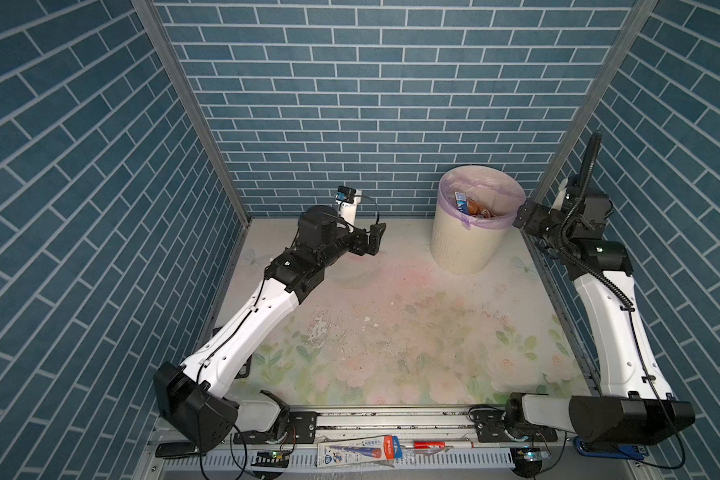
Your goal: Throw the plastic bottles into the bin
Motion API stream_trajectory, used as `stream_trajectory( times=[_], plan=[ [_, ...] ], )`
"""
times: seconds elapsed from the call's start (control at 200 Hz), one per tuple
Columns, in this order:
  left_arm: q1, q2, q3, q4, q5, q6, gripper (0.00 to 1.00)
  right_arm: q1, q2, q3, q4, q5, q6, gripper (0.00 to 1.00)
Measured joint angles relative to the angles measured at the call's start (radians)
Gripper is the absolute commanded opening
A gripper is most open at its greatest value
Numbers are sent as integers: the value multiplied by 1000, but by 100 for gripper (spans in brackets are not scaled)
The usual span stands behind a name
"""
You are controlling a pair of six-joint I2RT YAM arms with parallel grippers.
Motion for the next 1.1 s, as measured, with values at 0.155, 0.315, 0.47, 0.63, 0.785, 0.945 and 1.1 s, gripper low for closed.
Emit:
stream_trajectory(
  times=[0.155,0.315,0.47,0.63,0.785,0.945,1.1],
  plan=[
    [123,-50,-195,45,-107,0,99,0,-86,-307,142,135,-18,99],
    [165,-40,-444,150,-269,27,99,0,-134,-568,298,217,-37,99],
    [171,-2,-575,275,-462,85,99,0,-119,-755,481,232,-63,99],
    [284,70,-603,410,-525,143,99,9,-70,-921,708,229,-82,99],
    [409,100,-652,512,-476,154,99,41,-14,-1058,986,261,-142,99],
    [439,119,-658,575,-392,173,99,54,90,-1114,1227,296,-200,99],
    [441,89,-692,603,-348,190,99,56,164,-1142,1430,296,-226,99]
  ],
)
